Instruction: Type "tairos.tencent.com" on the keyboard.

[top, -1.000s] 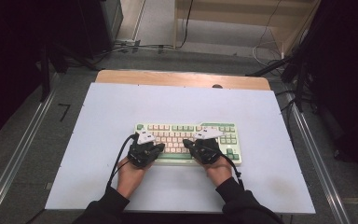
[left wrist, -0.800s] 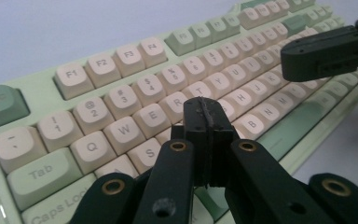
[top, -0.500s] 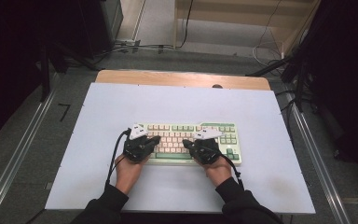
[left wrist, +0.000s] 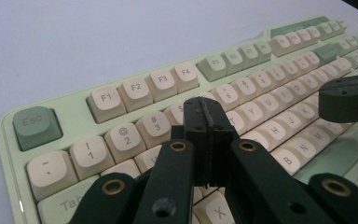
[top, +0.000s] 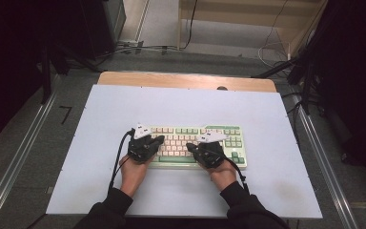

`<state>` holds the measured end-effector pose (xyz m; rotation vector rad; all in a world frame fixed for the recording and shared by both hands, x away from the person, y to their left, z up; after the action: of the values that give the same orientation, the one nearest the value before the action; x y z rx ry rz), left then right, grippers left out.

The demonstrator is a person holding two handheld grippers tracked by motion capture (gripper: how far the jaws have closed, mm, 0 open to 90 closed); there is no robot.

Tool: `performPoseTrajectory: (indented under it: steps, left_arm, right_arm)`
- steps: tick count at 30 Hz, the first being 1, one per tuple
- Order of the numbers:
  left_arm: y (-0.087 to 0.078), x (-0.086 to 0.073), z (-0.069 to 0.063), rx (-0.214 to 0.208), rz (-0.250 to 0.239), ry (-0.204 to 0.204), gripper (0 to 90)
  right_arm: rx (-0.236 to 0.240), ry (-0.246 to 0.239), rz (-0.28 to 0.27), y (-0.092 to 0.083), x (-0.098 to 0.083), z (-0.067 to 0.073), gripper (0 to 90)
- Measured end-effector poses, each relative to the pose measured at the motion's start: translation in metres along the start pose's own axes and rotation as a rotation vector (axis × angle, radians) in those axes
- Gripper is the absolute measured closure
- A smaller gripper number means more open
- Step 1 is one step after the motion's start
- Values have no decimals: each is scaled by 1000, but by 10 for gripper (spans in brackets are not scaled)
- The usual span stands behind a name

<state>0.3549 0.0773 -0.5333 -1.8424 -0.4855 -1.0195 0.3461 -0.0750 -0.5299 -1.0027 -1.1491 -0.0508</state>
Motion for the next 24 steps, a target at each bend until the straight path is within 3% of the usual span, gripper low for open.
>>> performPoseTrajectory:
  steps: [18, 24]
  left_arm:
    - [5, -2, 3, 18, 24, 7, 900]
    - [8, -5, 2, 21, 62, 16, 900]
  right_arm:
    - [2, -4, 2, 1, 0, 1, 879]
    - [3, -4, 3, 1, -1, 1, 879]
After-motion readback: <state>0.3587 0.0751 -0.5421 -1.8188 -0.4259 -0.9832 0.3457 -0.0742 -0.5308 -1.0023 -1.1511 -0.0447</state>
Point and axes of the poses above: each handheld gripper's, and its own axes: y roughly forward along the jaws, x roughly out of its top, z roughly to its left, the point moved 8 cm from there along y, roughly forward along the jaws, and after that the axes turned 2 degrees about -y, right-handed, at the moved point
